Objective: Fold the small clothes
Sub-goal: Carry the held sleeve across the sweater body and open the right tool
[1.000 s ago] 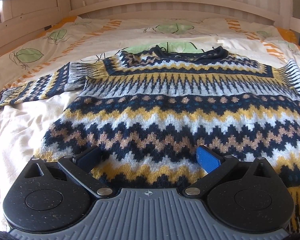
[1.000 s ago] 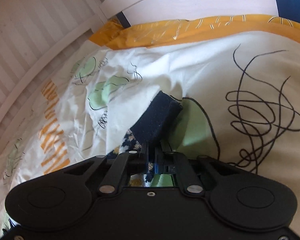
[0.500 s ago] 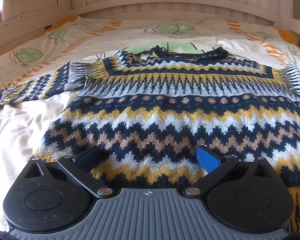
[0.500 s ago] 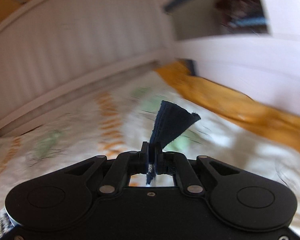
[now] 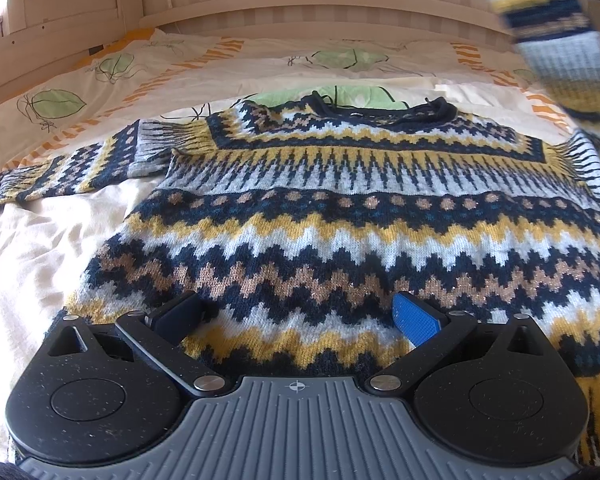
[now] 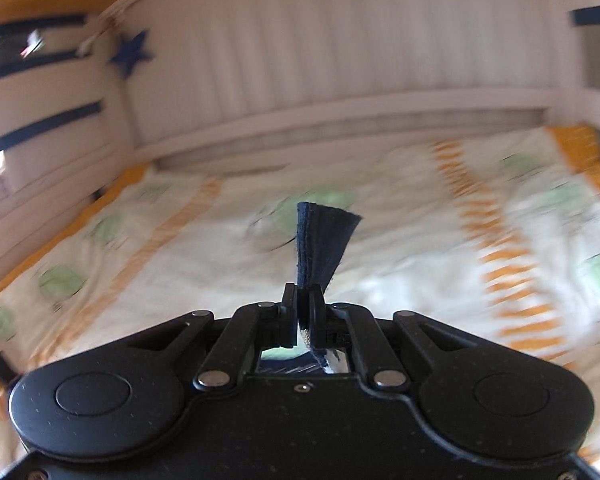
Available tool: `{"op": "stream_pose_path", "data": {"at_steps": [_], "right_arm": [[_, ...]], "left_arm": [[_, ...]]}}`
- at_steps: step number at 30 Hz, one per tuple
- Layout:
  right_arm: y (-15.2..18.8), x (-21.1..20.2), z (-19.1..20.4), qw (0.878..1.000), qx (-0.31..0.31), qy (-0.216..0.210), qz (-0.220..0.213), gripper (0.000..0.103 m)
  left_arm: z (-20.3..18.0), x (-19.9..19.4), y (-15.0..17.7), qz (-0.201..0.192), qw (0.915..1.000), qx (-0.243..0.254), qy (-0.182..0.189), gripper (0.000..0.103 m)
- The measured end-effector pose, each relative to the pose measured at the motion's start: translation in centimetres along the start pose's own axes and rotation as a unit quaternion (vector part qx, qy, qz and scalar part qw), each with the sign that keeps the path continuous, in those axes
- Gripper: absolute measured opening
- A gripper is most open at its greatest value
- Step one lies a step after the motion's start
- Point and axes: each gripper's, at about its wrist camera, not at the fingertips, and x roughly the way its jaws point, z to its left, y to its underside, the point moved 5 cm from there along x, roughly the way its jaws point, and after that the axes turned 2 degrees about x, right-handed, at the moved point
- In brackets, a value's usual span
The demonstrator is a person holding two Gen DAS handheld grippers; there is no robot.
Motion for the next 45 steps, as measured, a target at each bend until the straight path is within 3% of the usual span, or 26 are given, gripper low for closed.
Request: {"op": "stream_pose_path", "data": {"at_steps": [6,10,14,19,22,26,29,36,45], "right_arm": [[5.9,5.0,7.0,0.995,-0.034,-0.051,0.073,0.011],[9.2,7.2,9.3,0.988,-0.035,-0.089,0.119,0.011],[10.8,7.0,9.3,0.985,-0.027,-0.114,0.123,0.025],[11.8,4.6,6.2,0.991,-0.025,-0.081,0.100,0.029],[13.1,3.3,2.9,0.994,-0.009,-0.039,0.100,0.048],[15.9,0.3,-1.4,0.994,-0.003,0.019,0.103,0.050],[17.8,-1.3,-3.3,0.994,-0.003,0.044,0.105,0.059],[19.4,-2.5,-3.2,0.990,-0.051,0.058,0.122,0.072],[19.6,-3.5,-3.0,0.985,-0.031,0.022,0.168,0.079]], "left_arm": [[0.1,-0.1,0.0,-0.001,1.0000,-0.007,0.005,0.103],[0.3,-0.1,0.1,-0.002,0.9999,-0.011,0.008,0.103],[0.5,0.0,0.1,-0.001,0.9998,-0.017,0.012,0.103],[0.6,0.1,0.0,-0.001,0.9997,-0.020,0.016,0.103],[0.9,0.1,-0.1,0.001,0.9994,-0.028,0.023,0.103],[1.4,0.3,-0.3,0.008,0.9987,-0.033,0.037,0.103],[1.6,0.4,-0.6,0.021,0.9981,-0.029,0.049,0.103],[2.0,0.1,-1.5,0.057,0.9950,0.000,0.082,0.101],[6.1,0.6,-6.7,0.045,0.9919,-0.063,0.101,0.101]]}}
